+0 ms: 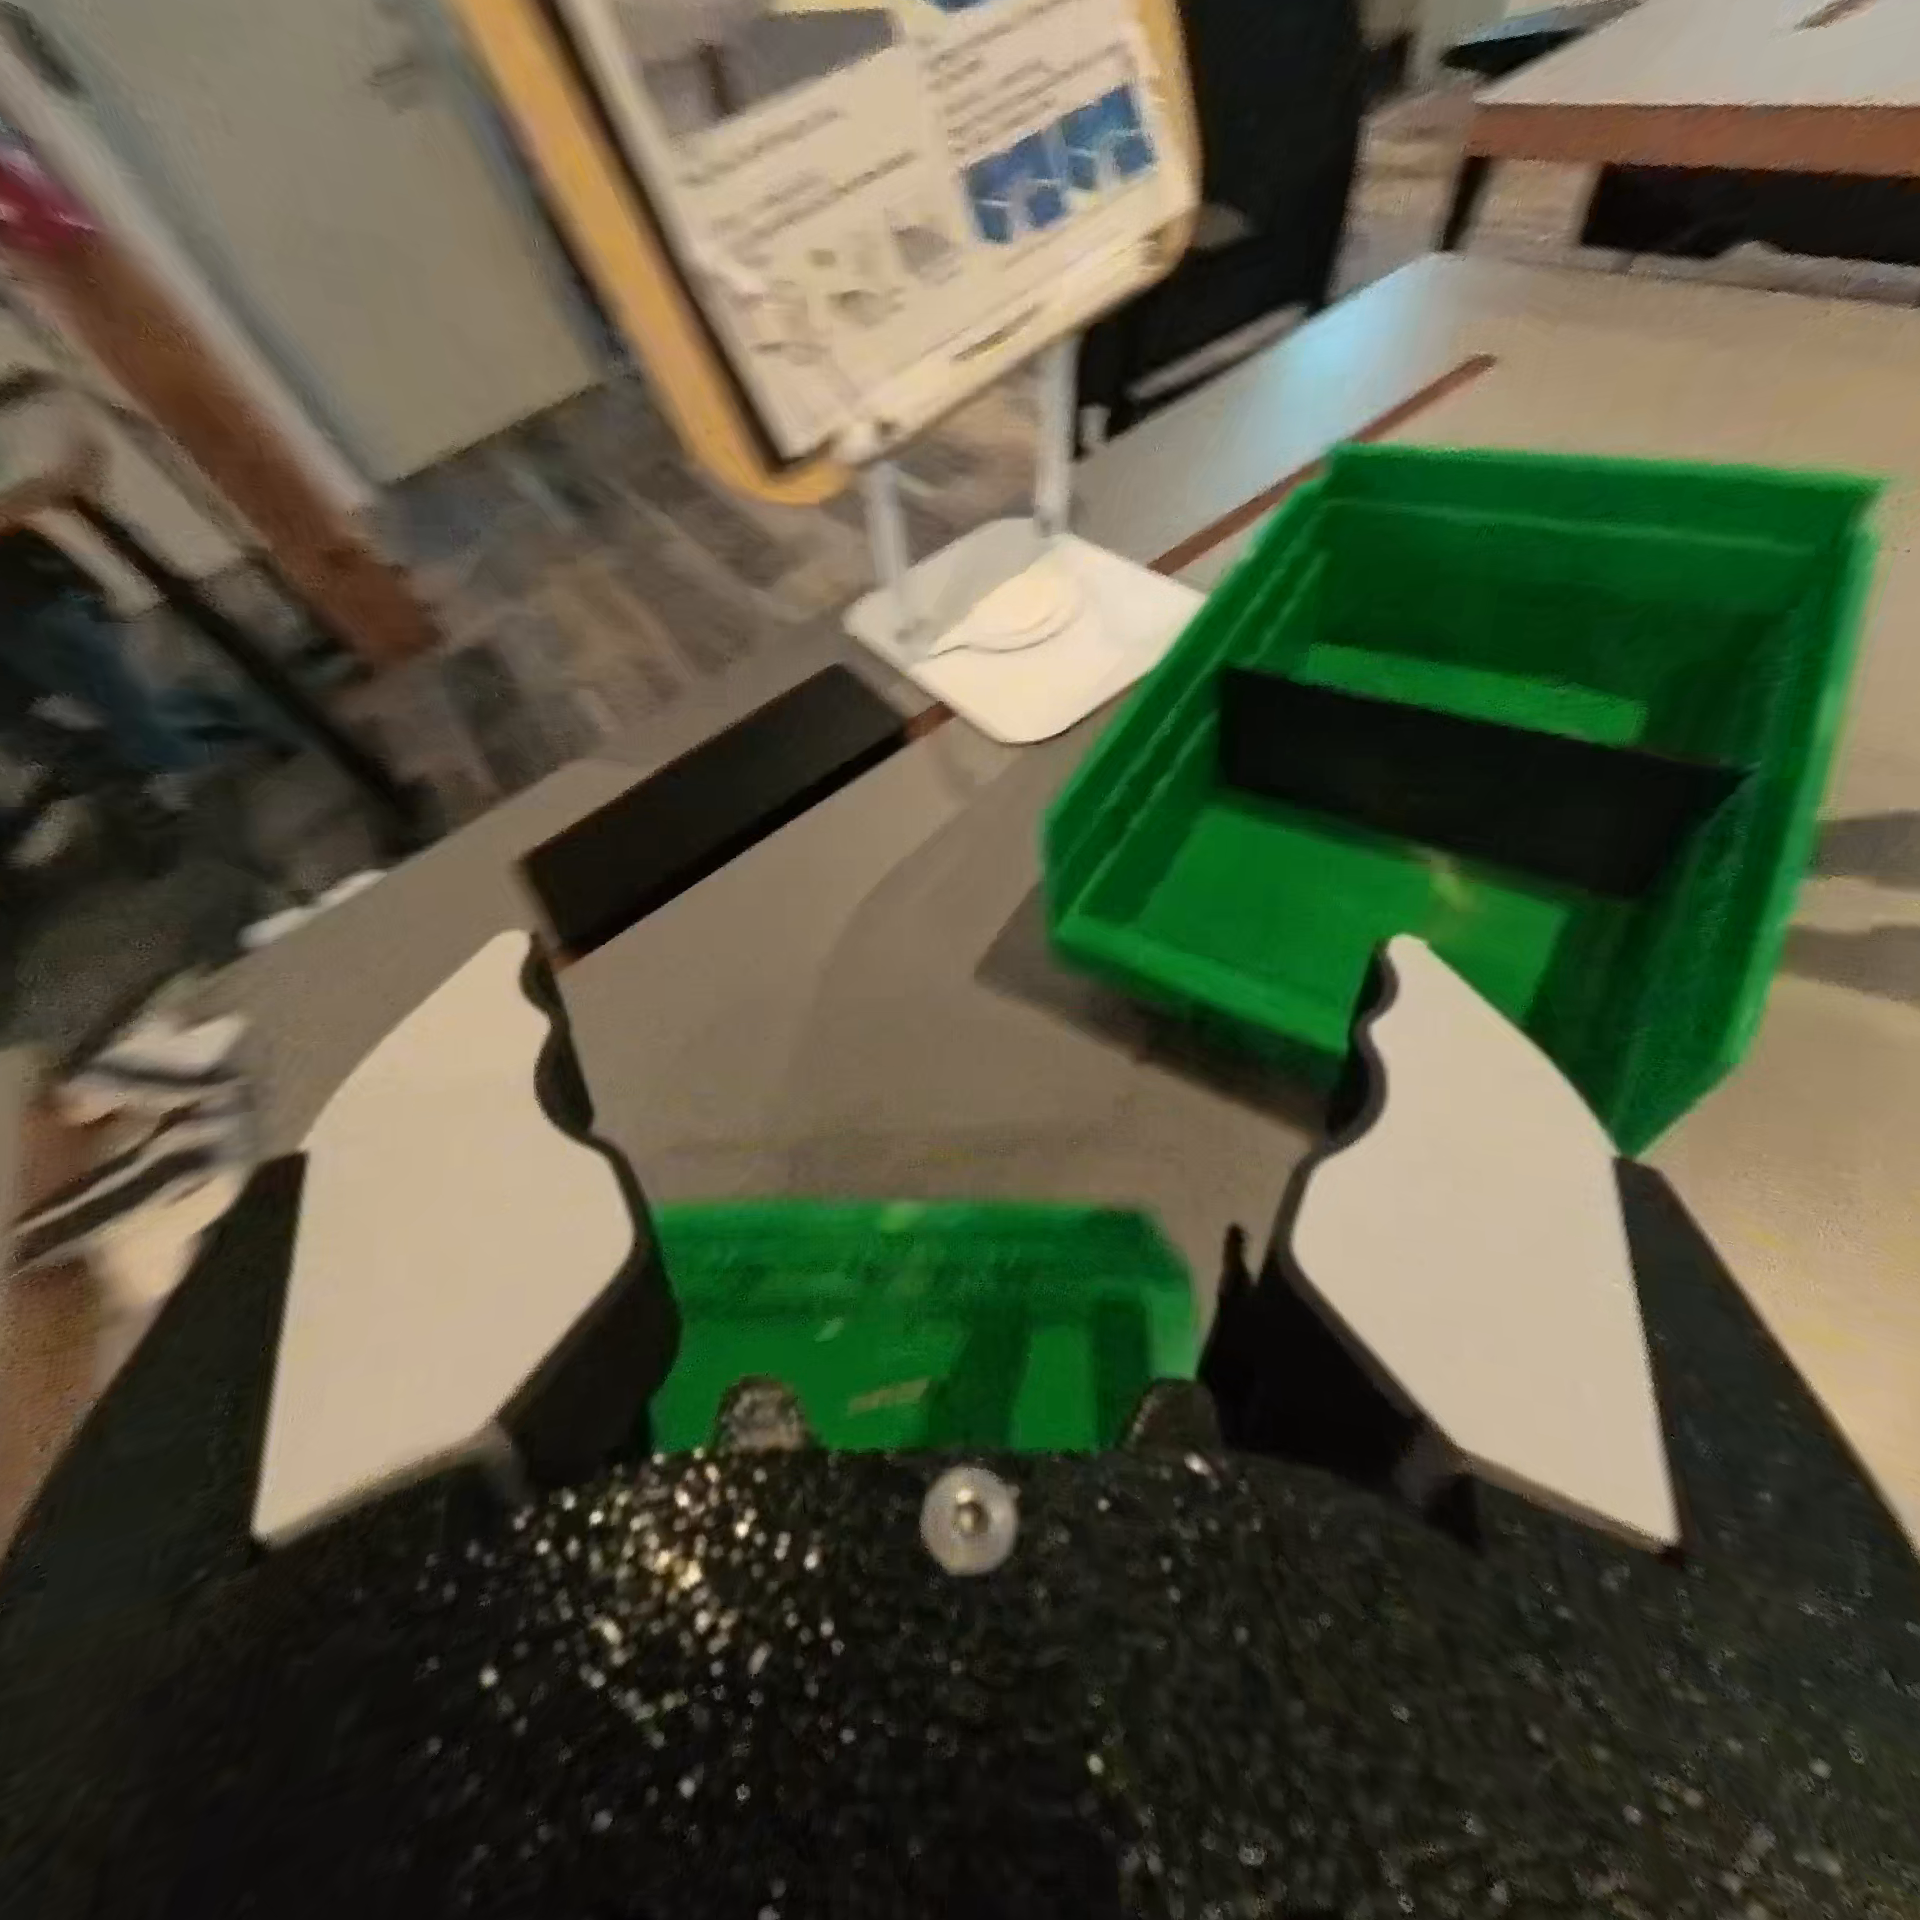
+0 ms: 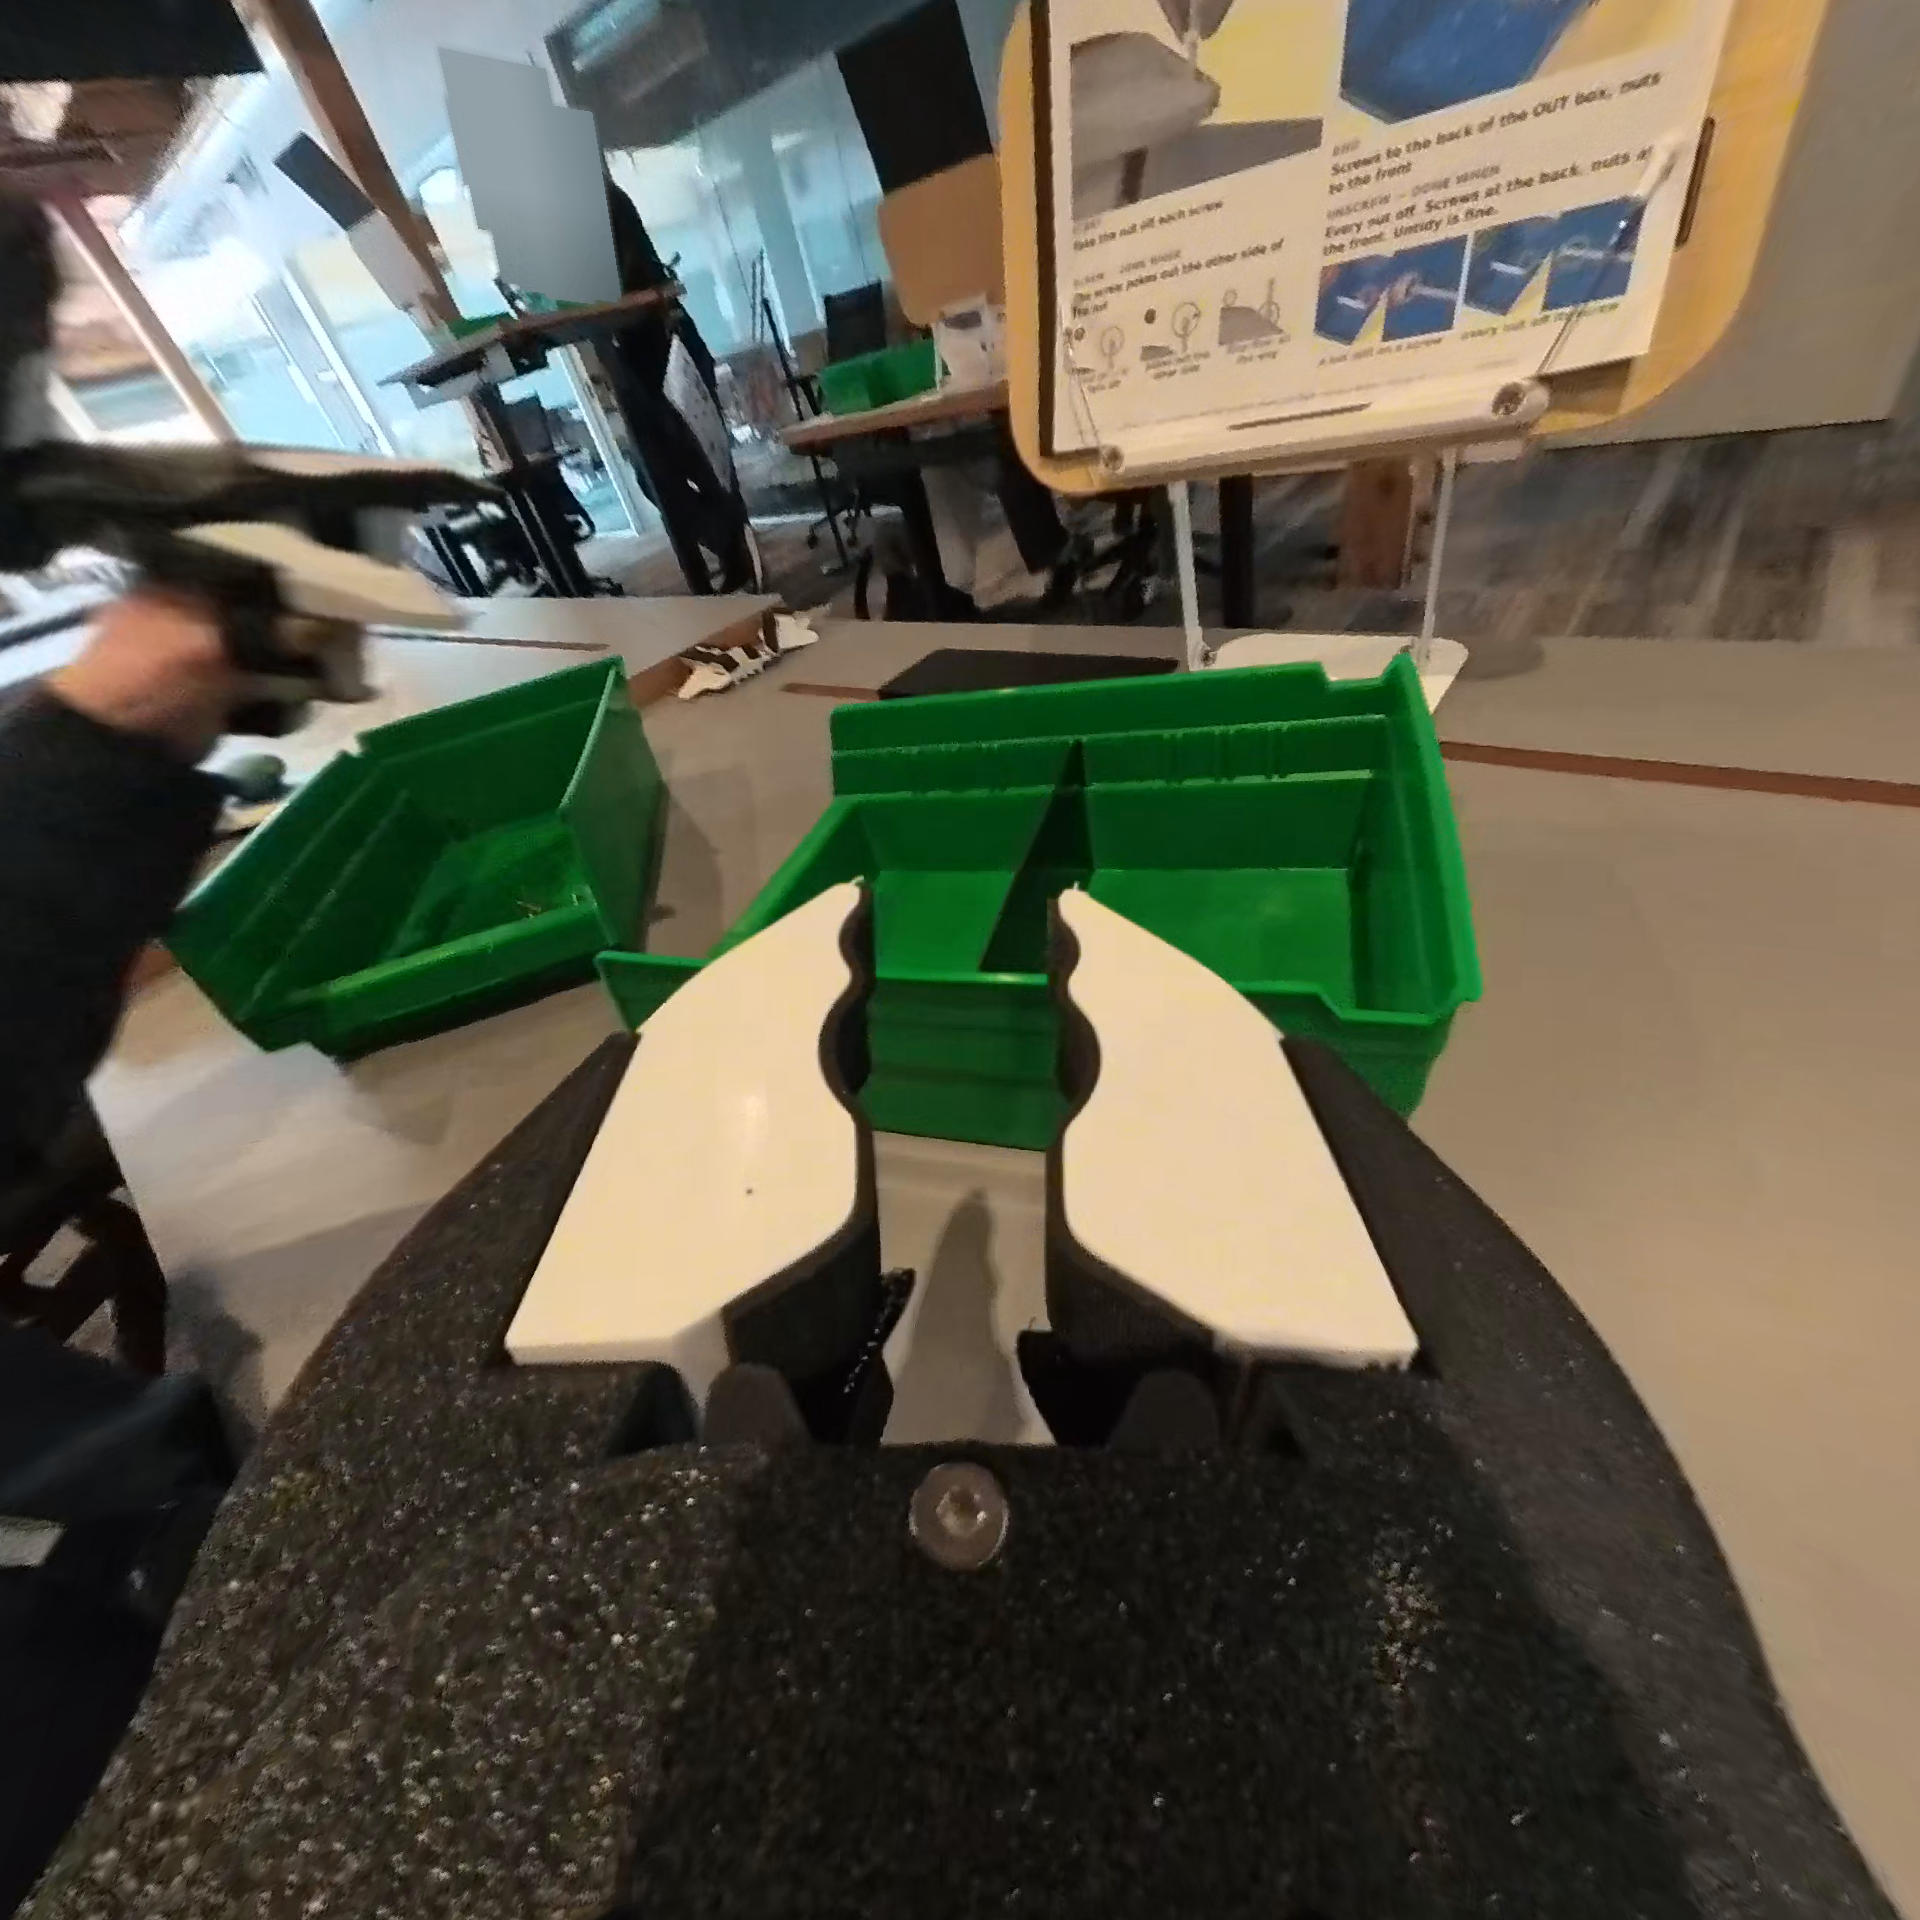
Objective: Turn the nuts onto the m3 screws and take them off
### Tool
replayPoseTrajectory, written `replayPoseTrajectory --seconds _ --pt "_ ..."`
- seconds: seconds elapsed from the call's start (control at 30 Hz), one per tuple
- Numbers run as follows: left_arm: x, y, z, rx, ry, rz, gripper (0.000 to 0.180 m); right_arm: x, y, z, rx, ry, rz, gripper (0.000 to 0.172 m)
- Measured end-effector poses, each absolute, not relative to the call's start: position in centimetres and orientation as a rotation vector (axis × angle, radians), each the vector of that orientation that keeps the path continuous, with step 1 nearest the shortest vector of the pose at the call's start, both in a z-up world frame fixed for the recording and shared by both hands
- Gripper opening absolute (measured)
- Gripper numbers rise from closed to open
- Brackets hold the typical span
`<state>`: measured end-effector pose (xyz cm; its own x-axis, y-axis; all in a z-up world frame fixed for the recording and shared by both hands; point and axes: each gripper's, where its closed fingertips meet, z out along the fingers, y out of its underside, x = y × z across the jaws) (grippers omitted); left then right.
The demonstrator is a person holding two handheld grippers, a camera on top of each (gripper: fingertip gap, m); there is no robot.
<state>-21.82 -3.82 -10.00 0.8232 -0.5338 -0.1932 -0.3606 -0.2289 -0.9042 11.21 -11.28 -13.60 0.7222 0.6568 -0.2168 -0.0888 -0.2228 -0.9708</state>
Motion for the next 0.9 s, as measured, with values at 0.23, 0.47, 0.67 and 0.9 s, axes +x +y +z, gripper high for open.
replayPoseTrajectory --seconds 0.23,0.47,0.67,0.9 --pt "-11.7 5.6 -20.2 -2.326 0.907 -0.48 0.123 12.2 -11.0 -15.0 -1.652 -0.383 0.77 0.035" --pt "-8.5 4.0 -24.1 -2.583 0.831 -0.775 0.127 16.9 -10.4 -15.6 -1.677 -0.22 0.614 0.051" --pt "-5.2 -2.0 -23.4 -2.705 0.75 -1.023 0.146 21.8 -11.4 -13.5 -1.638 -0.145 0.424 0.049" --pt "3.4 -7.5 -22.5 -2.526 0.895 -1.344 0.147 22.1 -10.6 -16.8 -1.949 -0.193 0.592 0.057"
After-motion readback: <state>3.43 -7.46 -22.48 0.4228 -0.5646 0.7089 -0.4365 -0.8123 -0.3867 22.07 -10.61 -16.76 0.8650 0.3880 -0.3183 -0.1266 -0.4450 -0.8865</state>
